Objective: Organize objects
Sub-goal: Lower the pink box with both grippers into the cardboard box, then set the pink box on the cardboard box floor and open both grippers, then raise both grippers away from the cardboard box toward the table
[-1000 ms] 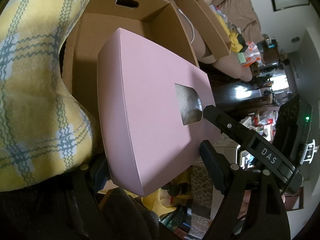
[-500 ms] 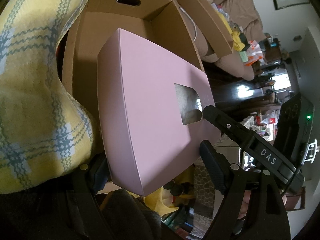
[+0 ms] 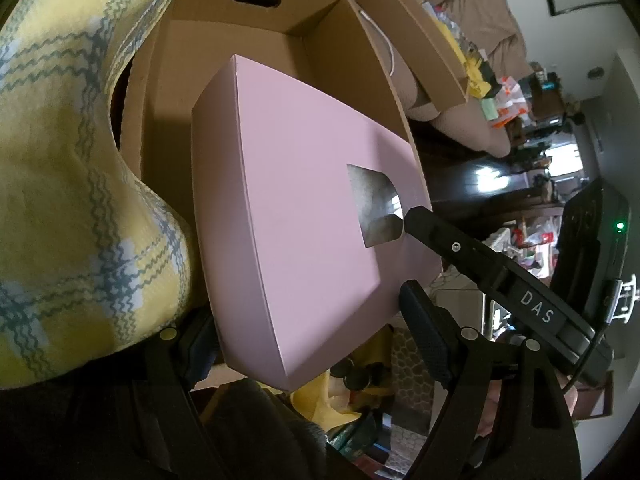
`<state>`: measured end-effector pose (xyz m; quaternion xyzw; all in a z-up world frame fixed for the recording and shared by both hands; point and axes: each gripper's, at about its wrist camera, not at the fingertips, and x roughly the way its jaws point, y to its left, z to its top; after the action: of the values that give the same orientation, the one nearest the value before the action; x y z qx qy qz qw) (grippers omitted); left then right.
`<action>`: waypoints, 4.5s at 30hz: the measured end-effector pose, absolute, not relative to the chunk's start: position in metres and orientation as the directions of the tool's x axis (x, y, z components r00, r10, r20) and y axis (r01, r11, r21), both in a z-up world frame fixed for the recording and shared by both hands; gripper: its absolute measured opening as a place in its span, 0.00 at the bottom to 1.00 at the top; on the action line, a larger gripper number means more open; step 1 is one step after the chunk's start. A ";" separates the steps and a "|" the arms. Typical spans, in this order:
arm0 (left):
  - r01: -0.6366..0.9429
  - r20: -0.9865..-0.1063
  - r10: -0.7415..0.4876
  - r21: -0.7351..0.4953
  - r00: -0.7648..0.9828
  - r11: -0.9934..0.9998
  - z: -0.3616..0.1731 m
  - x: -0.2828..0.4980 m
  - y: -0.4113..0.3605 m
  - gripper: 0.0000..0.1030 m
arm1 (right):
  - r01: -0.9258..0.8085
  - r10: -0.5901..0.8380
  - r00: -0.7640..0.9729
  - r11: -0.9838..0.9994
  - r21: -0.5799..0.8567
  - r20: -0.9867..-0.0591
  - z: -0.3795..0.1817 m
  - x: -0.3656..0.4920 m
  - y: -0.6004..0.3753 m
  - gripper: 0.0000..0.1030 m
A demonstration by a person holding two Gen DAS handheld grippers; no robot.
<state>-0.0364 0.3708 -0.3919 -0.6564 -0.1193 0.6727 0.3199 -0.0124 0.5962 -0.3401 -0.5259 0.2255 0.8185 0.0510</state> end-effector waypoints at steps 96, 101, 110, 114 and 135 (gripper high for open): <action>-0.512 -0.868 0.488 -0.379 -0.092 -0.771 -0.309 -0.017 0.356 0.76 | -0.306 -0.176 -0.491 -0.882 0.358 -0.853 -0.324 -0.014 0.592 0.56; -0.519 -0.854 0.500 -0.366 -0.141 -0.772 -0.288 -0.020 0.343 0.76 | -0.286 -0.140 -0.517 -0.901 0.325 -0.844 -0.303 -0.014 0.583 0.56; -0.489 -0.834 0.517 -0.376 -0.190 -0.787 -0.263 -0.032 0.321 0.77 | -0.232 -0.116 -0.567 -0.927 0.293 -0.815 -0.268 -0.012 0.561 0.59; -0.488 -0.827 0.521 -0.371 -0.214 -0.790 -0.252 -0.035 0.312 0.77 | -0.207 -0.107 -0.590 -0.938 0.279 -0.800 -0.251 -0.010 0.551 0.59; -0.423 -0.776 0.458 -0.274 -0.433 -0.864 -0.199 -0.058 0.246 0.78 | -0.098 -0.095 -0.672 -0.972 0.215 -0.735 -0.186 0.014 0.514 0.63</action>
<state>-0.0583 0.2457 -0.1985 -0.4645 -0.0192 0.8463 0.2602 0.0137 0.5138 -0.1863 -0.4051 0.1191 0.9065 0.0009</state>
